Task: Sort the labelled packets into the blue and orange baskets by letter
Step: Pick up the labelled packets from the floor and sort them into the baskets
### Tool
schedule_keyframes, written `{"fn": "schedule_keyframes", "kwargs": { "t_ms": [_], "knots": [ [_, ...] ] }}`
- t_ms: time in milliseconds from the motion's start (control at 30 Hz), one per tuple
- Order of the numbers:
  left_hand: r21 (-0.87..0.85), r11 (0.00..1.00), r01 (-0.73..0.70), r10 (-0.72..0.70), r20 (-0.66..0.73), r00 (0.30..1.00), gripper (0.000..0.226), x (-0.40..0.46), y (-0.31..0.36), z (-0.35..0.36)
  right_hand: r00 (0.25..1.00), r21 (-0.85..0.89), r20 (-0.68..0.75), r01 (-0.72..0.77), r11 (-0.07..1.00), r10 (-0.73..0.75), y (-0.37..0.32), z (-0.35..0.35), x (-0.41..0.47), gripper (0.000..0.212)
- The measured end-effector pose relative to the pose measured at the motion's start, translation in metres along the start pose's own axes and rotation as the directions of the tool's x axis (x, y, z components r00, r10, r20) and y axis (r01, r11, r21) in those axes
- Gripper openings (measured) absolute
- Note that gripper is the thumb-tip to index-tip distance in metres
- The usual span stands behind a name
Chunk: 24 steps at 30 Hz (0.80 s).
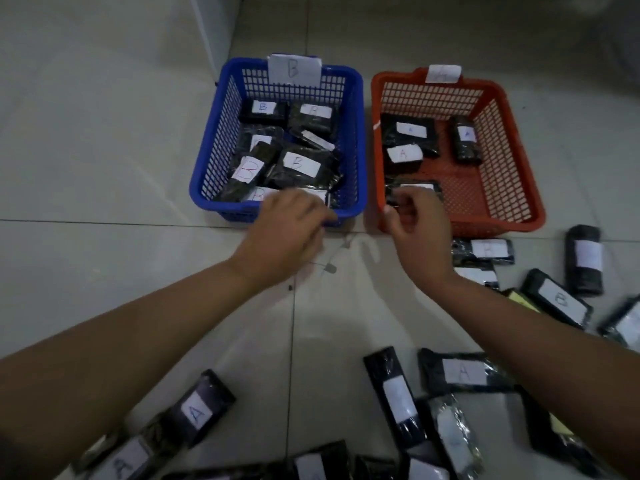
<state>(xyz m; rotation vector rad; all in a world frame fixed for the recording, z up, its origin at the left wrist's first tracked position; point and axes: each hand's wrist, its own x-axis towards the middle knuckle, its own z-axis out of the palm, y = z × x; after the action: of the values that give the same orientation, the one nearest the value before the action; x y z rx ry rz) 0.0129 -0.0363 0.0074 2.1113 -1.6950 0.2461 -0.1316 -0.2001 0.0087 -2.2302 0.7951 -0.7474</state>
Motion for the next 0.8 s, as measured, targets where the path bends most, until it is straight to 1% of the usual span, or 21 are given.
{"fn": "schedule_keyframes", "kwargs": {
  "t_ms": [33,67,100,167,267,333,367,433,500,567,600,633,700,733,767,800],
  "knots": [
    [-0.031,0.991,-0.128,0.131,0.094,0.987,0.023,-0.003,0.016,0.005,1.0,-0.016,-0.001,-0.016,1.0,0.016,0.007,-0.014,-0.011,0.02],
    [-0.074,0.97,-0.23,0.239,0.172,0.955,0.023,-0.007,0.032,0.01,1.0,-0.039,0.009,-0.025,0.999,0.026,0.014,-0.028,-0.023,0.018],
    [-0.127,0.947,-0.294,0.317,0.241,0.917,0.024,-0.011,0.048,0.014,0.999,-0.064,0.029,-0.036,0.997,0.038,0.021,-0.04,-0.035,0.018],
    [-0.232,0.918,-0.323,0.391,0.379,0.839,0.03,-0.02,0.077,0.025,0.996,-0.116,0.076,-0.042,0.992,0.052,0.033,-0.062,-0.058,0.02],
    [-0.266,0.903,-0.337,0.429,0.564,0.705,0.048,-0.037,0.105,0.048,0.982,-0.212,0.184,-0.001,0.977,0.041,0.052,-0.085,-0.088,0.024],
    [-0.298,0.889,-0.347,0.457,0.616,0.642,0.057,-0.046,0.115,0.059,0.971,-0.243,0.234,0.002,0.97,0.057,0.062,-0.096,-0.104,0.028],
    [-0.309,0.874,-0.374,0.484,0.613,0.625,0.06,-0.05,0.12,0.063,0.967,-0.237,0.248,0.0,0.972,0.061,0.066,-0.101,-0.111,0.03],
    [-0.302,0.838,-0.454,0.538,0.594,0.598,0.065,-0.057,0.128,0.069,0.96,-0.214,0.274,0.005,0.977,0.055,0.071,-0.11,-0.124,0.031],
    [-0.291,0.806,-0.515,0.58,0.559,0.592,0.065,-0.062,0.134,0.074,0.945,-0.186,0.313,-0.034,0.982,0.092,0.072,-0.117,-0.139,0.03],
    [-0.302,0.782,-0.546,0.614,0.525,0.59,0.057,-0.065,0.138,0.079,0.923,-0.151,0.354,-0.107,0.983,0.155,0.074,-0.122,-0.157,0.03],
    [-0.295,0.779,-0.553,0.616,0.523,0.589,0.052,-0.067,0.139,0.08,0.911,-0.145,0.375,-0.121,0.982,0.168,0.075,-0.125,-0.166,0.031],
    [-0.283,0.781,-0.557,0.612,0.526,0.59,0.048,-0.067,0.14,0.081,0.902,-0.148,0.402,-0.104,0.983,0.156,0.076,-0.127,-0.175,0.031],
    [-0.275,0.799,-0.535,0.586,0.556,0.589,0.044,-0.068,0.137,0.08,0.867,-0.148,0.497,0.039,0.988,0.04,0.081,-0.133,-0.19,0.036],
    [-0.287,0.816,-0.501,0.566,0.571,0.594,0.042,-0.068,0.134,0.078,0.824,-0.159,0.566,0.148,0.976,-0.032,0.086,-0.137,-0.194,0.045],
    [-0.307,0.834,-0.459,0.546,0.579,0.605,0.039,-0.067,0.129,0.075,0.763,-0.19,0.64,0.276,0.942,-0.095,0.091,-0.141,-0.196,0.058],
    [-0.325,0.851,-0.413,0.524,0.58,0.624,0.037,-0.065,0.124,0.07,0.694,-0.232,0.707,0.411,0.882,-0.138,0.096,-0.145,-0.197,0.07]
  ]
}}
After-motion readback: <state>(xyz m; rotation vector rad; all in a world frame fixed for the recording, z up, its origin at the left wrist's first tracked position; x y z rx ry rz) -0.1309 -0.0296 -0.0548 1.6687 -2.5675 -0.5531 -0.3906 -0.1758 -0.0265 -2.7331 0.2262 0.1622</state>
